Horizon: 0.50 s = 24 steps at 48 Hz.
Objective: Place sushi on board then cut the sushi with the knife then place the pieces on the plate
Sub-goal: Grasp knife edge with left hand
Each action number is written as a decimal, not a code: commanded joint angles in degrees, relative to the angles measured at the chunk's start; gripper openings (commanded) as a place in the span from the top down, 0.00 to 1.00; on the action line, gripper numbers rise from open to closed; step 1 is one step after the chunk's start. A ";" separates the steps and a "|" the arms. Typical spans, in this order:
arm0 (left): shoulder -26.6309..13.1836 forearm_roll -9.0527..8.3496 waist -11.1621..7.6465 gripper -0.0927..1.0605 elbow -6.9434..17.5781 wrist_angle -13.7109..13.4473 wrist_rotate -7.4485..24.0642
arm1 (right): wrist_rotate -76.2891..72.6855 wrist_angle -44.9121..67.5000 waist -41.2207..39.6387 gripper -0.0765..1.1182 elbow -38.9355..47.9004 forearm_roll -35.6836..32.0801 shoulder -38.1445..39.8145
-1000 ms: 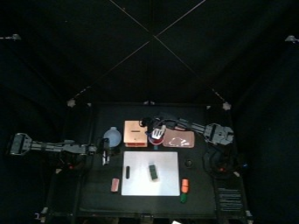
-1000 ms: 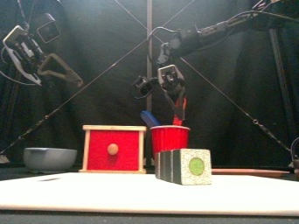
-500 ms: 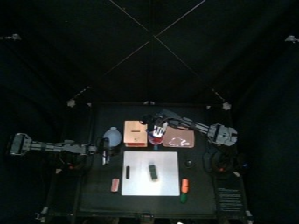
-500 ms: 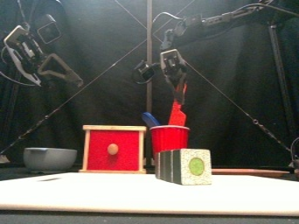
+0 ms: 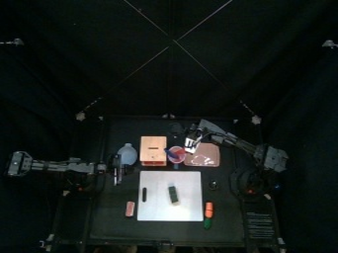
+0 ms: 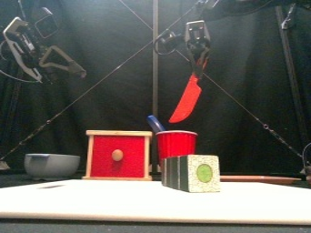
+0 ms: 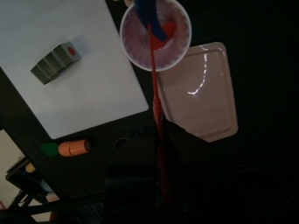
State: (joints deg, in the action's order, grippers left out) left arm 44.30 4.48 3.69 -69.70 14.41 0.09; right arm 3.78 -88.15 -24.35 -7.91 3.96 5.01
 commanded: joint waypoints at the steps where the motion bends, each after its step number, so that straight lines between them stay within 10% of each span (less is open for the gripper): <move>1: 0.09 0.09 0.09 0.94 1.85 0.79 0.00 | -0.18 3.25 0.97 0.74 1.85 -1.05 6.06; 24: 0.09 0.18 -0.09 0.94 2.81 3.96 -0.09 | -0.09 36.12 12.30 0.74 30.15 -3.25 23.38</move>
State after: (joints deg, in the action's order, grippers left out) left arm 44.47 4.57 3.69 -68.55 17.67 0.00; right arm 3.87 -58.10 -13.80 18.37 0.97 24.70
